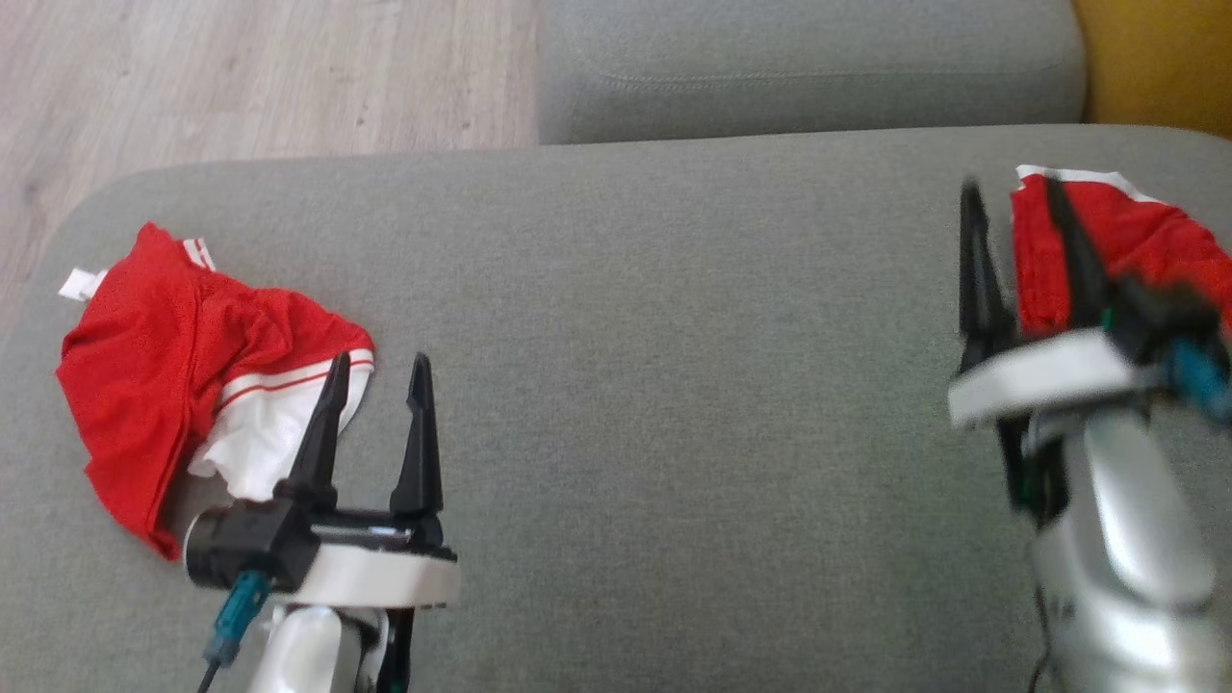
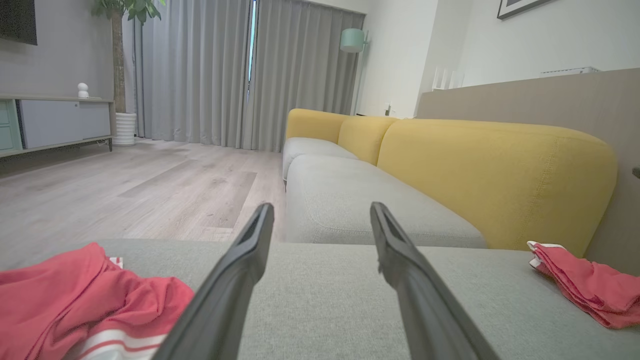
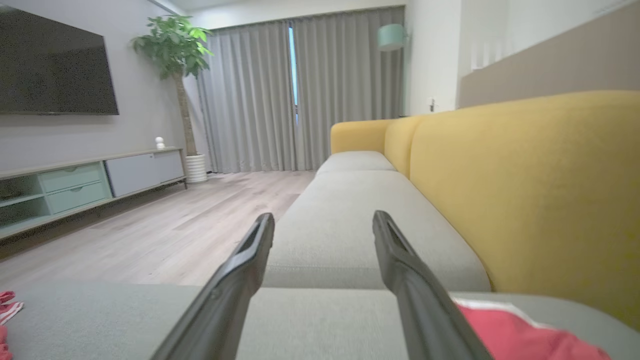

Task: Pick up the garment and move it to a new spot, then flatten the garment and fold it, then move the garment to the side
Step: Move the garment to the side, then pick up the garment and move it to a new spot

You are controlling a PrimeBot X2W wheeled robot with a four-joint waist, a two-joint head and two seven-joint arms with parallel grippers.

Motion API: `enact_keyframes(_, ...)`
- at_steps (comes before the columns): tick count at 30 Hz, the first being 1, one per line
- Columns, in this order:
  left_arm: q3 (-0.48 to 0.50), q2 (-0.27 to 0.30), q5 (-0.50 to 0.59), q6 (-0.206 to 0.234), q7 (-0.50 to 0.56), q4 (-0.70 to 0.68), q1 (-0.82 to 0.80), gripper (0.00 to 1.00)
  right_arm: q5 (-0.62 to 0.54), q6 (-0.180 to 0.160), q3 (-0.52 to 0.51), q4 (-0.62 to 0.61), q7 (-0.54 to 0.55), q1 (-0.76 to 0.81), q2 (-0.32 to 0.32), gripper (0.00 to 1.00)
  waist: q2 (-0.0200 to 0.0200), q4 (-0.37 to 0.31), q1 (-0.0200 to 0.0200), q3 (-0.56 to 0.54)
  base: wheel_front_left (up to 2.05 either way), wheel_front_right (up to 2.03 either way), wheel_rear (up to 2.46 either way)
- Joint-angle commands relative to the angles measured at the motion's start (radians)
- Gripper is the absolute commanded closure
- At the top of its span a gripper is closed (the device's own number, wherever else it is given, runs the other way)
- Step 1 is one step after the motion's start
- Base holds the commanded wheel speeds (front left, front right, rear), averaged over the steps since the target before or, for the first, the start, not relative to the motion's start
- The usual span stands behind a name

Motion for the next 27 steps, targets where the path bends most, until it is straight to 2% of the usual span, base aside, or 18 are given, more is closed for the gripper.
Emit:
enact_keyframes(1, 0.041, 0.006, 0.006, -0.006, -0.005, -0.037, -0.018, 0.00, -0.012, 0.007, -0.002, -0.060, -0.010, 0.009, 0.015, 0.00, -0.0001, -0.006, 0.0003, -0.007, 0.00, 0.00, 0.00)
enact_keyframes(5, 0.048, 0.006, 0.001, -0.011, -0.005, -0.034, 0.013, 0.00, -0.030, 0.007, -0.039, -0.136, -0.010, 0.170, 0.047, 0.00, -0.0001, -0.006, 0.0003, -0.027, 0.00, 0.00, 0.00)
enact_keyframes(11, 0.058, 0.006, 0.004, -0.011, -0.005, -0.052, 0.056, 0.00, 0.034, 0.007, -0.008, -0.201, -0.011, 0.317, 0.049, 0.00, -0.0001, -0.013, 0.0003, -0.035, 0.00, 0.00, 0.00)
enact_keyframes(27, 0.068, 0.006, 0.003, -0.008, -0.005, -0.068, 0.074, 0.00, 0.036, 0.007, 0.004, -0.234, -0.011, 0.348, 0.049, 0.00, -0.0001, -0.018, 0.0003, -0.035, 0.00, 0.00, 0.00)
